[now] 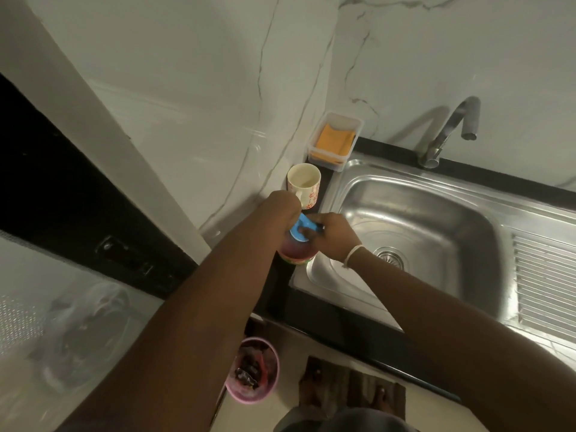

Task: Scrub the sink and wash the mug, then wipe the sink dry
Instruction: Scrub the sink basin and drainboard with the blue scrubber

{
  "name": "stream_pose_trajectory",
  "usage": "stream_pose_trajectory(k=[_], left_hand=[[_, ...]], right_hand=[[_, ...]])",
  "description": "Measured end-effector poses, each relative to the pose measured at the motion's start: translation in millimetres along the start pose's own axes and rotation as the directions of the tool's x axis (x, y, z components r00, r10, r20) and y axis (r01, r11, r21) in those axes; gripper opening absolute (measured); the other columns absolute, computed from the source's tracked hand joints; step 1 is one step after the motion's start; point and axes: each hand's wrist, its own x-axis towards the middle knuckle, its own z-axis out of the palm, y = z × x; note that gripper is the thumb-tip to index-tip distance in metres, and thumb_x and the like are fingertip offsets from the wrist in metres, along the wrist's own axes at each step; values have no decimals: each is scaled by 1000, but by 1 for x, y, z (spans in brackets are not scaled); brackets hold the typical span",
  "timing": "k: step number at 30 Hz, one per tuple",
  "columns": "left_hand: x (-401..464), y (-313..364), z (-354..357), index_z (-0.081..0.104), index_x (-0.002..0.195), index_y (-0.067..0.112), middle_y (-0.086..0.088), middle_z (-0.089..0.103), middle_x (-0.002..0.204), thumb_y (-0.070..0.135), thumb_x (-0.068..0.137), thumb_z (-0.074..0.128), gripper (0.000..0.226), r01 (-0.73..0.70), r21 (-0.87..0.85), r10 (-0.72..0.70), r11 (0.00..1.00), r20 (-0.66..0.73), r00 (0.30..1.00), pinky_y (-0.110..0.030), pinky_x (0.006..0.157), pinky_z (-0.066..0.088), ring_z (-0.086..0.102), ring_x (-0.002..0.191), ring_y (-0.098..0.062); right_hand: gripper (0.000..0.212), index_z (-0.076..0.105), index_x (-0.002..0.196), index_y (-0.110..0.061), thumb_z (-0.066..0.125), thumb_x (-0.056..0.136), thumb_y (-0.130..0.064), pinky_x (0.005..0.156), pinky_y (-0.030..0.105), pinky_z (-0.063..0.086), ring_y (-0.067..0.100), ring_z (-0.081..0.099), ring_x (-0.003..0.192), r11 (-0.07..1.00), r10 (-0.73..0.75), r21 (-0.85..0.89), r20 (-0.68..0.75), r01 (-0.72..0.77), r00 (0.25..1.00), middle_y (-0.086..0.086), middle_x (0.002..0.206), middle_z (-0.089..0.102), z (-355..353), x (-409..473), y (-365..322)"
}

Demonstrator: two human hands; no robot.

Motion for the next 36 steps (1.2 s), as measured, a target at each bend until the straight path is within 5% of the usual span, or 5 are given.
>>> stream_pose_trajectory(k=[2,6,17,26,36], left_hand=[[1,-1,1,62,105,-3,-9,56,83,10,95,52,19,-29,120,24,992,39,999,-28,81,39,59,103,-26],[10,1,1,54,129,-1,-11,59,126,19,96,56,39,-116,302,111,946,32,993,-18,72,47,58,114,-28],[24,19,29,28,150,19,-13,34,152,97,53,45,125,-64,198,31,978,164,986,-52,108,33,36,136,-39],[-10,22,45,61,96,11,-9,65,90,43,84,55,35,-132,550,162,825,-7,987,-46,85,52,62,86,-32],[-19,31,60,65,96,13,-7,64,92,34,71,76,35,13,522,26,853,-68,997,-37,72,53,61,88,-27]], right_hand=[[29,74,117,-17,69,91,-30,77,25,52,14,67,83,996,-1,93,-79,9,997,-1,96,74,-11,-9,6],[30,74,116,-15,71,90,-31,73,13,51,4,67,80,996,0,93,-154,15,988,-7,95,73,-36,-28,30],[34,70,121,-25,67,90,-38,71,14,44,3,61,74,962,91,-267,125,-54,988,-14,89,68,-37,-98,89],[40,65,128,-26,63,91,-43,89,37,55,20,67,100,947,-34,-309,183,90,983,1,116,72,7,-48,42],[33,71,120,-17,70,91,-33,88,26,51,13,65,93,980,21,-193,306,40,952,1,108,72,-71,-110,129]])
